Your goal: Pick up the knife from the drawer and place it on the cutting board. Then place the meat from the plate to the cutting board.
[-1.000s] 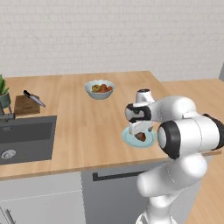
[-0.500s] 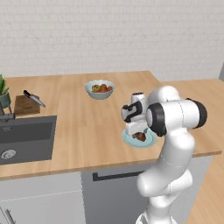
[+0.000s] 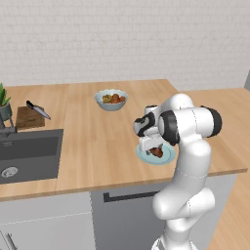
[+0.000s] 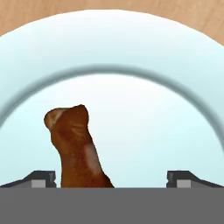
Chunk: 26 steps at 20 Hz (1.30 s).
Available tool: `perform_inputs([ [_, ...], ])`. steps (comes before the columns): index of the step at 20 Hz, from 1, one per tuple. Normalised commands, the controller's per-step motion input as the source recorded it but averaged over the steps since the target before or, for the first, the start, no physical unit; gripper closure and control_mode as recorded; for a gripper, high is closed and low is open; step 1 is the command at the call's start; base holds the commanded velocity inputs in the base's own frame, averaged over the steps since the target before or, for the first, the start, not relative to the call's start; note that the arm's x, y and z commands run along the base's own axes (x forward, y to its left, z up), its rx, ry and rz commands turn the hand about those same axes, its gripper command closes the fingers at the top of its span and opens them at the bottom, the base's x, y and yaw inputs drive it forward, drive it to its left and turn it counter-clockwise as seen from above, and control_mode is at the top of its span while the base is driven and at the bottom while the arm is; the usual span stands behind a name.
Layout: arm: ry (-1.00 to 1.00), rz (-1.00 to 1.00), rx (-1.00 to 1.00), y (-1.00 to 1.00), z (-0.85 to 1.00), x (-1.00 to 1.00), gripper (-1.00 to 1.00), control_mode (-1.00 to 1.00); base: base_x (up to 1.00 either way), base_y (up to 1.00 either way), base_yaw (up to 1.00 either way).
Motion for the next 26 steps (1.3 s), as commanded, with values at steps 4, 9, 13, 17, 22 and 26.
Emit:
perform_inputs([
  [4, 0.0, 0.05, 0.0, -0.04, -0.11, -0.22, 1.0, -1.0, 0.0, 0.0, 0.0],
  [9, 0.0, 0.04, 0.0, -0.08, 0.01, -0.42, 1.0, -1.0, 0.0, 0.0, 0.0],
  [13, -0.07, 0.04, 0.0, -0.17, 0.69, -0.68, 1.0, -1.0, 0.0, 0.0, 0.0],
  [17, -0.15, 0.07, 0.0, -0.12, 1.0, -0.75, 1.0, -1.0, 0.0, 0.0, 0.0],
  [22, -0.12, 0.04, 0.0, -0.03, 1.0, -0.51, 1.0, -1.0, 0.0, 0.0, 0.0],
  [26, -0.09, 0.04, 0.0, 0.0, 1.0, -0.38, 1.0, -1.0, 0.0, 0.0, 0.0],
])
